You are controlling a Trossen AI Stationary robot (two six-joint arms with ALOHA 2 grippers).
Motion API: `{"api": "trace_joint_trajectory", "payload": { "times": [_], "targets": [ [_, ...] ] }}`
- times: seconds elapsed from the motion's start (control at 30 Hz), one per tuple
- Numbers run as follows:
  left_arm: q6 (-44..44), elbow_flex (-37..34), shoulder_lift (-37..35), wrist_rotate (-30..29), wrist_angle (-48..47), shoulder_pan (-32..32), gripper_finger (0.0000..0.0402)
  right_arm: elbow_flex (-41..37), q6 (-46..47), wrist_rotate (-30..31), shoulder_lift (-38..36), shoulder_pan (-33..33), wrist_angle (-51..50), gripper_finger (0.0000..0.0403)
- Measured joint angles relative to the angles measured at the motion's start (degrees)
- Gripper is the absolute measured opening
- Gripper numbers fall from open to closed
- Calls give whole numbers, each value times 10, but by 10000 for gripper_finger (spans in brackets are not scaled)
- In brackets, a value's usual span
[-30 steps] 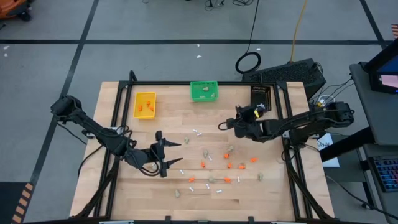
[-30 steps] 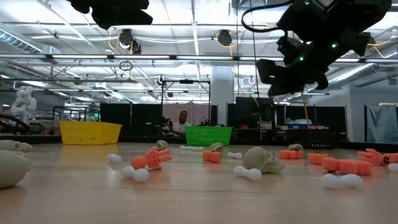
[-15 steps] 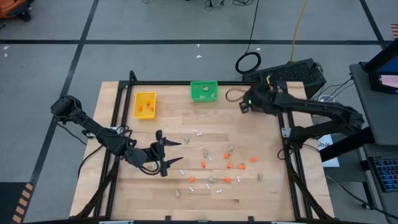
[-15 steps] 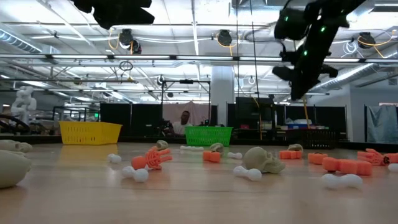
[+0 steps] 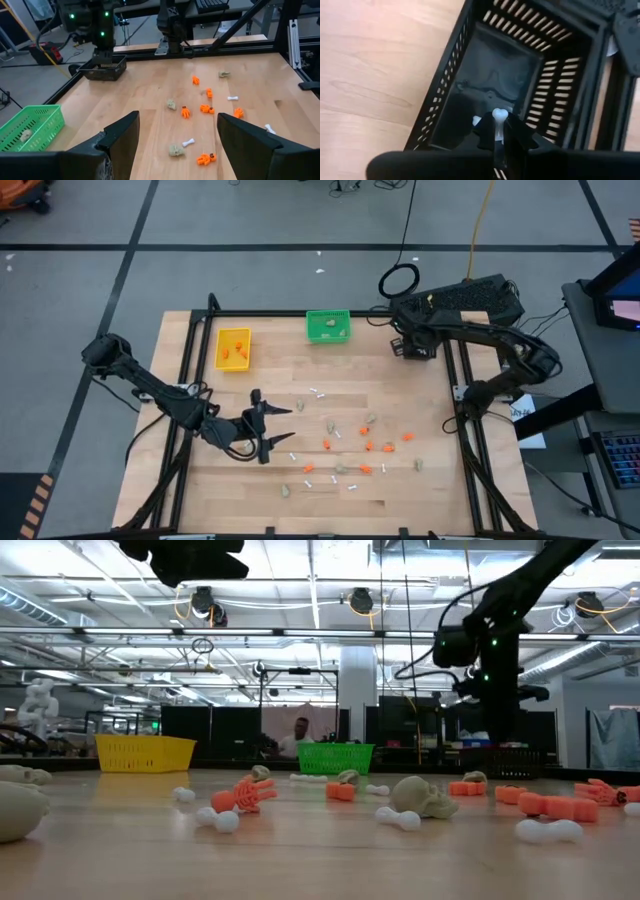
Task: Sort Halloween decoration
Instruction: Put the white bone toy into the black bin, then put the orange skeleton toy into the yellow bin
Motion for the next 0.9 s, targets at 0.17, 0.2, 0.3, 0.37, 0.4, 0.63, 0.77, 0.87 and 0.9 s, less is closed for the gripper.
{"api": "trace_joint_trajectory", "payload": {
  "times": [0.17, 0.2, 0.3, 0.37, 0.4, 0.63, 0.77, 0.87, 0.9],
  "targets": [
    [0, 0, 0, 0, 0, 0, 264, 0, 0, 3, 29, -4, 2, 13],
    [0, 0, 0, 0, 0, 0, 264, 0, -1, 5, 30, -4, 3, 20],
    [-1, 0, 0, 0, 0, 0, 264, 0, -1, 16, 30, -4, 2, 50],
    [-1, 0, 0, 0, 0, 0, 264, 0, -6, 16, 30, -4, 2, 72],
    [-1, 0, 0, 0, 0, 0, 264, 0, -10, 16, 30, -4, 2, 83],
    [-14, 0, 0, 0, 0, 0, 264, -1, -34, 23, 5, 4, -4, 141],
    [-14, 0, 0, 0, -1, 0, 264, -1, -20, 61, -70, 39, -24, 159],
    [-14, 0, 0, 0, -16, 0, 264, -4, -1, 62, -140, 92, -28, 165],
    [-15, 0, 0, 0, -23, 0, 264, -11, 8, 62, -163, 117, -24, 166]
  ]
}}
